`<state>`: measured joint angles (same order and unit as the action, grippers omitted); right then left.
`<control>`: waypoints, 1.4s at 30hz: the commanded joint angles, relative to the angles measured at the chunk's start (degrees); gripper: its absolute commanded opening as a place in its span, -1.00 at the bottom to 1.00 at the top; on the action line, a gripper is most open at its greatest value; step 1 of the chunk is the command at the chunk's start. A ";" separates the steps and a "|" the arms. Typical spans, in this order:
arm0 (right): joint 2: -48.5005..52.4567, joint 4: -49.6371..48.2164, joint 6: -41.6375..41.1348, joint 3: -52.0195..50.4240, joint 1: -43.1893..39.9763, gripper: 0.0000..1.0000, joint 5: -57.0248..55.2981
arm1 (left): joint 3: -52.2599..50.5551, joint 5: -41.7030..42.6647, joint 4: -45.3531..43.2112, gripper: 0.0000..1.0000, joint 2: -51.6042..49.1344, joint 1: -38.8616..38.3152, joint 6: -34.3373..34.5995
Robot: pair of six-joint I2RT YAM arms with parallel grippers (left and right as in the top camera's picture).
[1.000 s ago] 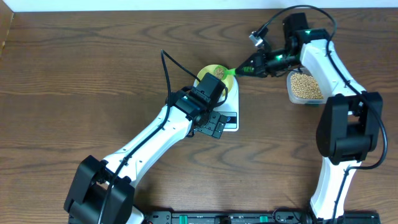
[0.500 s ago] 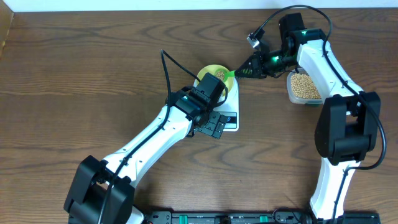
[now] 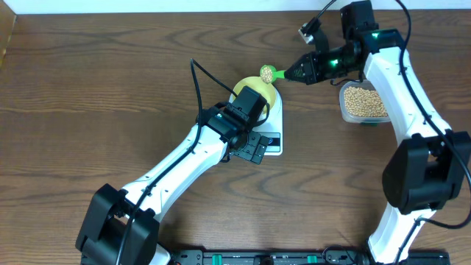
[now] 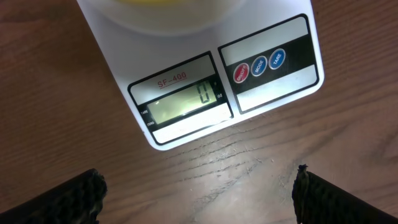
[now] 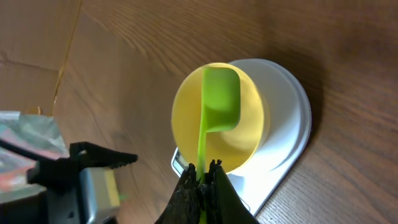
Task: Scoop item into bowl and weigh 50g on scale
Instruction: 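Tip the scoop to pour chickpeas into the yellow bowl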
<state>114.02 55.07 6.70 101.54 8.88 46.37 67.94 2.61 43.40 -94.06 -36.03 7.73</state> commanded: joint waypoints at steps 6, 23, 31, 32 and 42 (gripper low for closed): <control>-1.84 0.87 7.65 0.83 3.41 -0.98 -5.20 | -0.13 -0.70 0.02 0.96 -0.13 -0.07 0.52; -1.84 -0.04 21.49 0.83 10.43 -0.98 -20.90 | -0.13 -0.70 0.02 0.96 -0.13 -0.04 0.52; -2.45 -0.15 24.15 0.83 10.91 -0.98 -21.44 | -0.13 -0.70 0.02 0.96 -0.13 -0.04 0.52; -2.54 0.00 24.81 0.83 10.99 -0.98 -21.46 | -0.13 -0.70 0.02 0.95 -0.13 -0.07 0.52; -3.02 0.61 29.18 0.83 11.43 -0.98 -19.96 | -0.13 -0.70 0.02 0.96 -0.13 -0.07 0.52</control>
<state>113.12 55.51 32.27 101.54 19.62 25.02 67.94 2.61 43.40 -94.06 -36.03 7.73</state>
